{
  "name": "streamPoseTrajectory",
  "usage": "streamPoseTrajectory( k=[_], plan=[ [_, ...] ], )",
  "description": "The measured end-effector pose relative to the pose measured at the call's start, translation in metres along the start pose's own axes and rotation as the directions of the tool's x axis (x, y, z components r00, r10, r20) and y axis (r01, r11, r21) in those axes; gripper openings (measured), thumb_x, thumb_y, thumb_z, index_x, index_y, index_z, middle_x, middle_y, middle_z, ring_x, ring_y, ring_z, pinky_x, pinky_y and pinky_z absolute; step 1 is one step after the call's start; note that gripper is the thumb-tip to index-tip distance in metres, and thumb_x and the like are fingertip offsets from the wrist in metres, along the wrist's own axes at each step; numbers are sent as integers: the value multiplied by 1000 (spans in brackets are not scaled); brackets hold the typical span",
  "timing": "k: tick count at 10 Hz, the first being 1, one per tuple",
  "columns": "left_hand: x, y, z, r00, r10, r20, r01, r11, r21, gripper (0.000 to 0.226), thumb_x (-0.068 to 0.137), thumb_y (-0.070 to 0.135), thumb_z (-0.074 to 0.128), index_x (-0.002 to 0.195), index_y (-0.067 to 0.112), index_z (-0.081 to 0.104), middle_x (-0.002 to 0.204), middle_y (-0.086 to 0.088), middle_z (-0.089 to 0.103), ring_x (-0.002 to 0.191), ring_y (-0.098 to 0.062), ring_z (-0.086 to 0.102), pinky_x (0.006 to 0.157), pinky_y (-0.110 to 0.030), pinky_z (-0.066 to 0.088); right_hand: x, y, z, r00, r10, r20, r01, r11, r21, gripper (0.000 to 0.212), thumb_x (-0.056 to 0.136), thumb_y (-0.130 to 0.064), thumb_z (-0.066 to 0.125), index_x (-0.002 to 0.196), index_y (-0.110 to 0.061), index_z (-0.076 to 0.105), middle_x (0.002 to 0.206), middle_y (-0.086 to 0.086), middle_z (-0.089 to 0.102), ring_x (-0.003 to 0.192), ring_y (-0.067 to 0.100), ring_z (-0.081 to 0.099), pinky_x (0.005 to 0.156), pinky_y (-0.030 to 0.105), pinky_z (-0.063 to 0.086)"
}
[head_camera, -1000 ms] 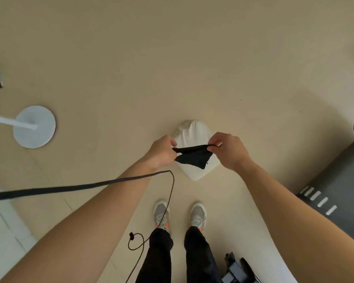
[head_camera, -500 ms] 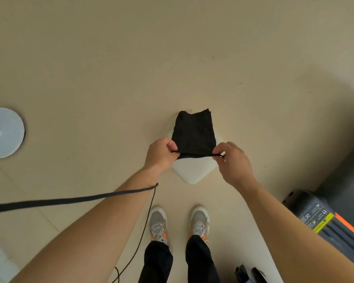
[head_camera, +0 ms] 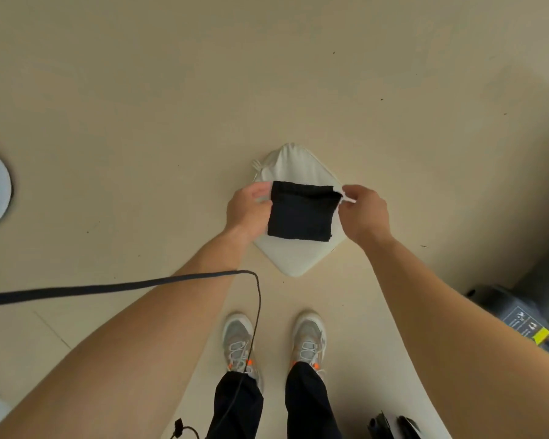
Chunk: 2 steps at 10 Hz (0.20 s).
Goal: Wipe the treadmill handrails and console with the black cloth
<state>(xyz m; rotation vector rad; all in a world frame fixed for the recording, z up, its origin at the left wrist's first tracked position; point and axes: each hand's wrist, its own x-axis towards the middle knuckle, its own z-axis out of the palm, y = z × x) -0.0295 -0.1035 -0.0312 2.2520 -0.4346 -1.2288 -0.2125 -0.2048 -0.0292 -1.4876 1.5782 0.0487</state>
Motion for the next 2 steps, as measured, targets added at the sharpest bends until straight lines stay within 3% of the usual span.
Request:
streamPoseTrajectory(
  k=[1, 2],
  plan=[
    [-15, 18, -16, 999, -35, 8, 33, 989, 143, 53, 93, 5, 48, 142, 23, 52, 147, 1, 51, 135, -17, 47, 107, -24, 33, -10, -22, -12, 998, 21, 60, -19, 999, -35, 51, 95, -10, 48, 146, -17, 48, 133, 5, 62, 105, 19, 60, 84, 21, 39],
    [-36, 24, -40, 996, -72, 42, 62, 974, 217, 45, 93, 14, 53, 138, 21, 57, 143, 1, 55, 131, -20, 51, 104, -25, 36, -36, -34, -21, 985, -5, 170, 32, 988, -151, 49, 97, -16, 51, 146, -15, 48, 144, 4, 54, 124, 24, 55, 95, 27, 41]
  ],
)
